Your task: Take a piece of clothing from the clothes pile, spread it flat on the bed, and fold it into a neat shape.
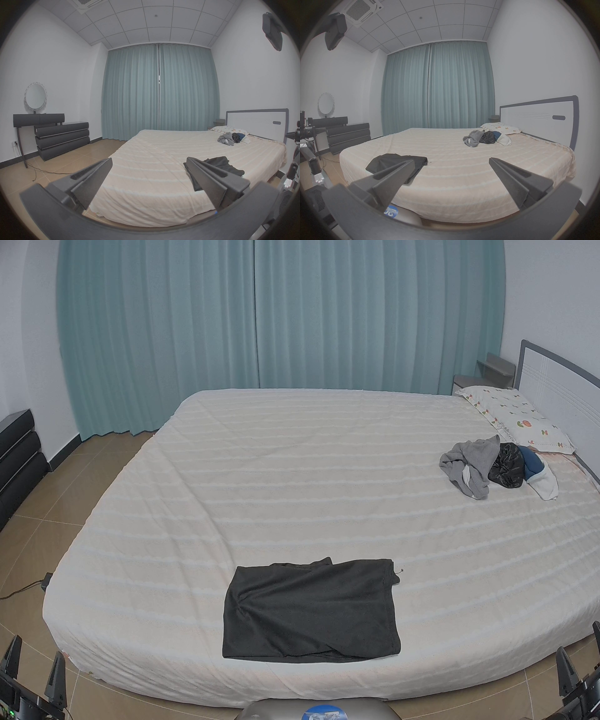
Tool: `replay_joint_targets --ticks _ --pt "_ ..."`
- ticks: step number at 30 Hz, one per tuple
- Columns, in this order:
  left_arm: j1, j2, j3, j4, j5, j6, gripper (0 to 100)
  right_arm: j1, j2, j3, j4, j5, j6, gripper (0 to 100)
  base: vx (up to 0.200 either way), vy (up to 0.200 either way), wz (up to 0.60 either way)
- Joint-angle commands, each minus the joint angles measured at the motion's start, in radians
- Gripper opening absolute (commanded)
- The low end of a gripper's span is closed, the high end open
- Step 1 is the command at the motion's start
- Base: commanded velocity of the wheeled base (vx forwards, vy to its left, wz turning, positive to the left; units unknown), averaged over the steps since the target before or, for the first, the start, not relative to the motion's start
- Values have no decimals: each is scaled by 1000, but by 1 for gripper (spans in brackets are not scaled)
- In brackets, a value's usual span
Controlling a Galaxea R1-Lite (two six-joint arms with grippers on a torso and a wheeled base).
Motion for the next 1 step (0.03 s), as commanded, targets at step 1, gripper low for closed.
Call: replay_joint_targets --ticks 1 --pt "1 -15 18 0 0 0 100 0 -13 18 -1 0 -1 100 0 0 0"
